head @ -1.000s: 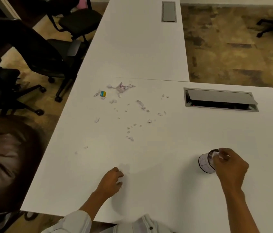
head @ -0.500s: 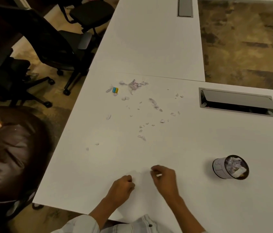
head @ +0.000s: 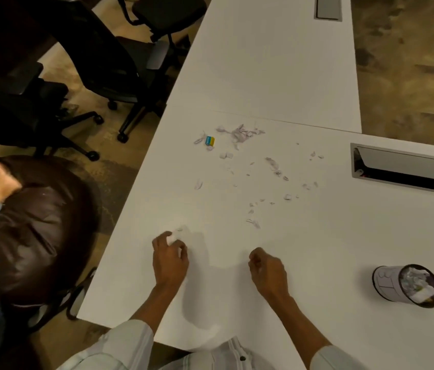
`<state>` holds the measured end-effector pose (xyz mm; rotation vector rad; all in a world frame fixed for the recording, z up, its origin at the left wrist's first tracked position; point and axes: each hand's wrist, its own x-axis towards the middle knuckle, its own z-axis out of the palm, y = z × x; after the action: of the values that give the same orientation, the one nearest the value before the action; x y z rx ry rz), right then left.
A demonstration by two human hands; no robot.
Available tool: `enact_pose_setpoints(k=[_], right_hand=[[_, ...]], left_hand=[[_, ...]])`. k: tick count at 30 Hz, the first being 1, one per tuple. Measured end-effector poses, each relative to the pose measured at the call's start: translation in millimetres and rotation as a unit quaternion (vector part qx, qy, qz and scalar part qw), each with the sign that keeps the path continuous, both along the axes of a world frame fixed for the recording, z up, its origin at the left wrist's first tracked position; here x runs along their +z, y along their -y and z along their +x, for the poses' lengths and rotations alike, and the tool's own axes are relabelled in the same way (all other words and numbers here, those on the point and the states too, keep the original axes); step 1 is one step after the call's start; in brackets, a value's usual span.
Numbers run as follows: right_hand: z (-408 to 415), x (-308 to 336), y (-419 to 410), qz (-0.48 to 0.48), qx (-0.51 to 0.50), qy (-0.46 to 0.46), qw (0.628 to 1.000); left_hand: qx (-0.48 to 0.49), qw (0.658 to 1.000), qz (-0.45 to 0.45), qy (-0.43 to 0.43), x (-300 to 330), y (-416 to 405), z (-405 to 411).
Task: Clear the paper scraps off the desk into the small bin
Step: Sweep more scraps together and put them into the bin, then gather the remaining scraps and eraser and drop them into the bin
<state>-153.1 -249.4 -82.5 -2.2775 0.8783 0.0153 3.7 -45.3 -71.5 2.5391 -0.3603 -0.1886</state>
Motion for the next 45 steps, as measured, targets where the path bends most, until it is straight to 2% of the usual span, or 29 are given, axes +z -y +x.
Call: enact_pose_setpoints(k=[4, 8, 12, 14, 18, 21, 24, 26, 30, 35, 37, 40, 43, 45], right_hand=[[40.4, 4.1, 27.1, -0.014, -0.076, 0.057, 0.995], [74.6, 3.2, 55.1, -0.005, -0.149, 0.086, 0.985], [94.4, -7.5, 67.5, 0.02, -0.17, 0.065, 0.983], [103.1, -11.9, 68.1, 0.036, -0.155, 0.073, 0.985], [113.3, -8.8, 74.1, 0.068, -0.123, 0.122, 0.983], [108.1, -3.5, 105.5, 0.018, -0.184, 0.165, 0.969], [94.5, -0.7, 158.0, -0.068, -0.237, 0.151, 0.957], [86.6, 2.1, 195.0, -0.091, -0.249, 0.08, 0.961], [84.1, 7.9, 236.4, -0.064, -0.241, -0.047, 0.967], [104.2, 1.8, 212.0, -0.074, -0.164, -0.068, 0.981], [120.5, 0.3, 186.4, -0.053, -0.126, -0.063, 0.989], [137.4, -0.6, 165.4, -0.005, -0.088, -0.01, 0.996], [139.1, 8.3, 200.5, -0.012, -0.185, 0.07, 0.98], [135.5, 13.9, 241.6, -0.033, -0.233, 0.069, 0.969]], left_hand=[[0.03, 0.998, 0.022, -0.047, -5.2, 4.3, 38.8], [0.031, 0.995, 0.065, -0.071, -13.2, 16.0, 41.5], [0.047, 0.994, 0.041, -0.094, -23.1, 25.5, 38.6], [0.011, 0.995, 0.035, -0.091, -19.7, 34.6, 35.6], [-0.024, 0.993, -0.047, -0.109, -13.8, 59.6, 27.7], [-0.099, 0.978, -0.131, -0.132, -11.9, 79.5, 24.5], [-0.106, 0.971, -0.181, -0.117, -1.1, 91.6, 36.0], [-0.086, 0.98, -0.159, -0.078, -0.1, 93.0, 56.8], [-0.048, 0.995, -0.053, -0.075, -1.0, 98.6, 111.5], [-0.082, 0.989, 0.076, -0.093, -10.8, 125.3, 135.3], [-0.099, 0.989, 0.054, -0.101, -15.1, 141.6, 126.3], [-0.153, 0.981, -0.043, -0.111, -17.2, 162.9, 111.4], [-0.158, 0.983, -0.071, -0.067, -14.2, 174.0, 129.6], [-0.121, 0.991, -0.047, -0.044, -12.5, 177.7, 160.1]])
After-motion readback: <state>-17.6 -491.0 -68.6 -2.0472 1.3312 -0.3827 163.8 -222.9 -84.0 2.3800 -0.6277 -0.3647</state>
